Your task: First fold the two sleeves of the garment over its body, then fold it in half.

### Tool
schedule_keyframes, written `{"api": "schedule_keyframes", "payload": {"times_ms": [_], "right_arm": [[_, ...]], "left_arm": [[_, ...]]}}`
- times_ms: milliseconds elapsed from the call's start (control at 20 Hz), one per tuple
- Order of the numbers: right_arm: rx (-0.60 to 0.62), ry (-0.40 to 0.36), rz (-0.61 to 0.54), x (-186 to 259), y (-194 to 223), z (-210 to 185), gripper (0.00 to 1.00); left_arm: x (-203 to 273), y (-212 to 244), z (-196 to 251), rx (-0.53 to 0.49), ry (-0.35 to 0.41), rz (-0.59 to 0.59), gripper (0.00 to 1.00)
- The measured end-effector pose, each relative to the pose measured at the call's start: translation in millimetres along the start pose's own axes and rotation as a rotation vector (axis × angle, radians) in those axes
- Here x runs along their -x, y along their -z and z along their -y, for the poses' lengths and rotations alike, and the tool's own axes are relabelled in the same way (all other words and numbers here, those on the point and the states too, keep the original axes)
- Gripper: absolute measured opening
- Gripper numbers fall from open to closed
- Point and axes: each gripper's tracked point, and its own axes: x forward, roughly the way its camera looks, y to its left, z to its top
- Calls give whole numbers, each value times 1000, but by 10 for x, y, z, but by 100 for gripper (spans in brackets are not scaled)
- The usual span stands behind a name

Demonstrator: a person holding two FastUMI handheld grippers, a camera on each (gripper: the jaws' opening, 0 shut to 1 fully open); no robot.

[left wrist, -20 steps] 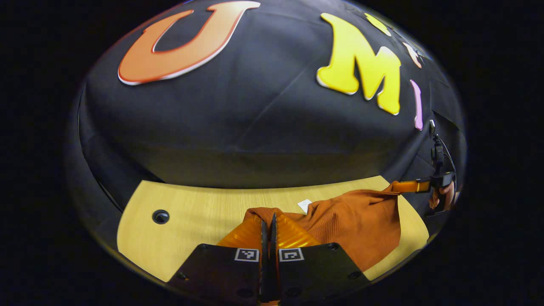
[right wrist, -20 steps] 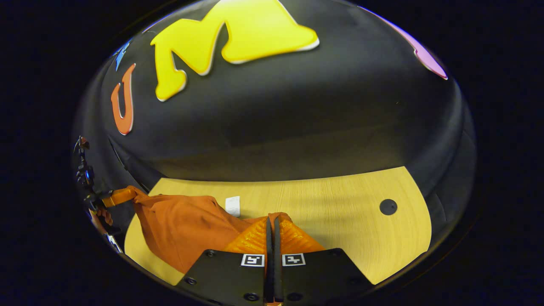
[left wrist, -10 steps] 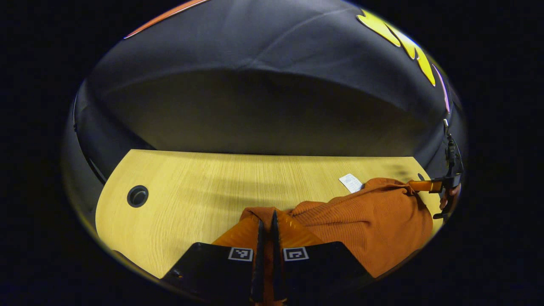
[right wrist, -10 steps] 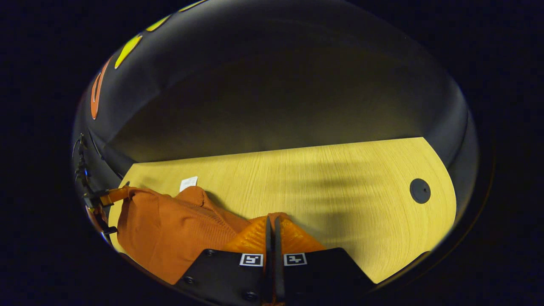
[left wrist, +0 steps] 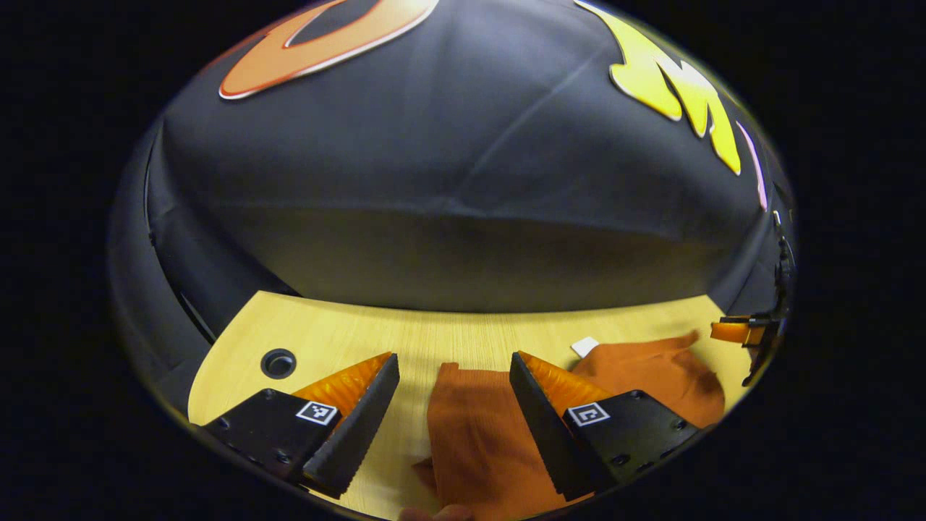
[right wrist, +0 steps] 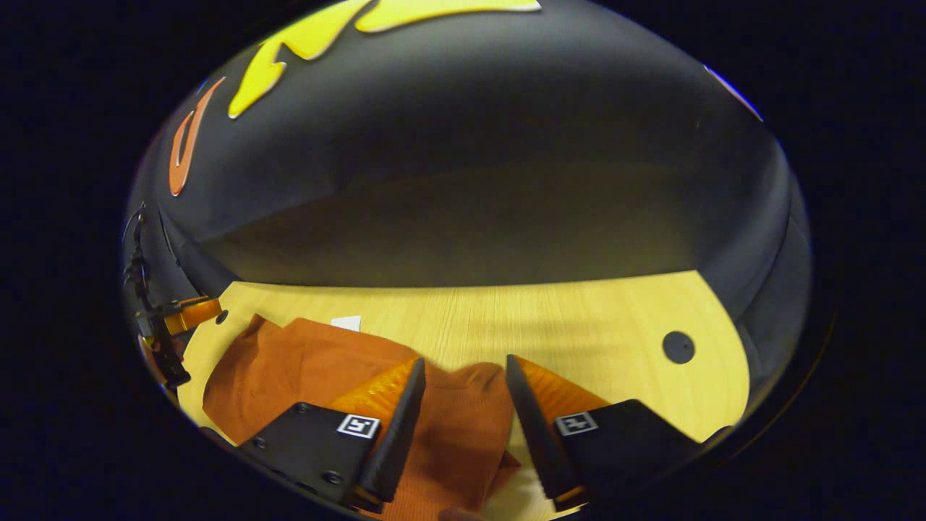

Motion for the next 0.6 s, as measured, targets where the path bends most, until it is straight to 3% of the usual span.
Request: {"api": "schedule_keyframes", "payload": {"times_ms": [50,150,400,600], "right_arm": [[12,15,30,190,-76,-29,81],[33,43,96,642,-245,-107,86],[111,106,311,2171,-618,-539,86],[114,94,471,3457,-735,-1031,87]], "left_arm": [[159,-117,5,17,-3,27,99],[557,-328,-12,15,-9,103,99],[2065,-826,137,-43,-59,317,98],[3369,-1029,385,-48,-49,467,98]]}}
